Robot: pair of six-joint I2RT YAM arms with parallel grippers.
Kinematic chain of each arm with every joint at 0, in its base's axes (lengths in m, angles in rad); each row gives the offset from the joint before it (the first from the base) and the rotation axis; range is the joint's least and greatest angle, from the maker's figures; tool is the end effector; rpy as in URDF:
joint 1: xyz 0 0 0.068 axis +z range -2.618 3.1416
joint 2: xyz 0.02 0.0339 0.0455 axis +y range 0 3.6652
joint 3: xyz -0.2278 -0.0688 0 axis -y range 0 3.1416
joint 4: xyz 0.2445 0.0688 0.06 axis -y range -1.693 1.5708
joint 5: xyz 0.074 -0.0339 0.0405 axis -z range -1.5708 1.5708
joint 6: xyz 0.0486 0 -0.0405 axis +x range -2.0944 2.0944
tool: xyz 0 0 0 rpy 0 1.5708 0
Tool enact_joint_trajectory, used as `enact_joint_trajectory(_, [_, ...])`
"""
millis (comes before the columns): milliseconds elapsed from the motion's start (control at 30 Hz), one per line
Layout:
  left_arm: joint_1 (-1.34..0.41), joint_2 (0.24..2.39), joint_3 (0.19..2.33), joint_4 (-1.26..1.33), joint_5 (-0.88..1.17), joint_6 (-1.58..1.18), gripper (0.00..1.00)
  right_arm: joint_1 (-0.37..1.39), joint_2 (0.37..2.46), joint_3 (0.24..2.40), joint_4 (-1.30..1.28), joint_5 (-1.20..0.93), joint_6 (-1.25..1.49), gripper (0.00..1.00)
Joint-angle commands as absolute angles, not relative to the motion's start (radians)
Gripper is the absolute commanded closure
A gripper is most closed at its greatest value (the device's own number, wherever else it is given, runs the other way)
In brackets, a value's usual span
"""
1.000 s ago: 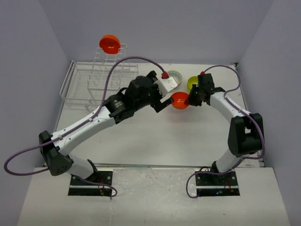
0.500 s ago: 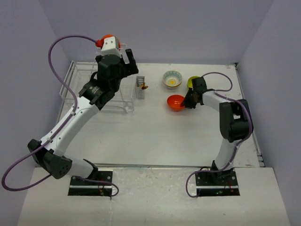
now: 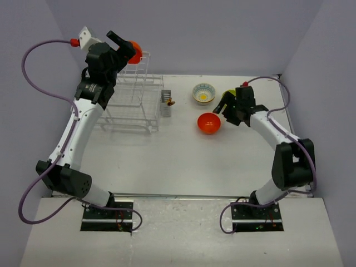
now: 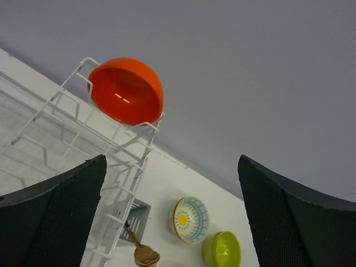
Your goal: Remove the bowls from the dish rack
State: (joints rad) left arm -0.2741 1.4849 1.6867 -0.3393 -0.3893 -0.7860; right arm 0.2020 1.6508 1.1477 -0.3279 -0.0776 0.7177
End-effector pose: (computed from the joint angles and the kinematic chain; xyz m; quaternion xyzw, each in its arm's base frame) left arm 0.3379 -0.0758 0.4319 -0.3102 0.6835 -0.2000 0.6298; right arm 0.3557 0.0767 0.1848 0.2240 0.9044 0.1927 0.3077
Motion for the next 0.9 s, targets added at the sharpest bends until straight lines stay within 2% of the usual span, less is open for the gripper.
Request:
enact_joint_trajectory(0, [-0.191, 1.542, 1.749, -0.287, -0.215, -1.004, 0.0, 0.206, 1.441, 1.147, -0.365, -0.037, 0.696, 0.17])
enact_joint_trajectory(100, [-0.161, 1.603, 1.785, -0.256, -0.152, -1.083, 0.0, 0.201, 1.273, 1.123, -0.368, -0.122, 0.67, 0.01])
enact_joint_trajectory(233, [-0.15, 1.718, 1.868, -0.267, -0.135, -1.169, 0.0, 0.189, 1.081, 1.054, -0.33, -0.294, 0.673, 0.01])
enact_joint_trajectory(433, [-0.137, 1.833, 1.933, -0.238, -0.167, -1.287, 0.0, 0.187, 0.881, 0.974, -0.321, -0.367, 0.693, 0.01])
enact_joint_trajectory(733, [-0.127, 1.966, 2.026, -0.222, -0.264, -1.335, 0.01, 0.187, 0.802, 0.971, -0.368, -0.405, 0.68, 0.01])
enact_joint_trajectory(800, [-0.124, 2.003, 2.088, -0.268, -0.261, -1.351, 0.08, 0.187, 0.796, 0.973, -0.37, -0.403, 0.675, 0.01])
enact_joint_trajectory(867, [-0.118, 2.034, 2.095, -0.275, -0.267, -1.368, 0.1, 0.187, 0.792, 0.973, -0.373, -0.399, 0.672, 0.01])
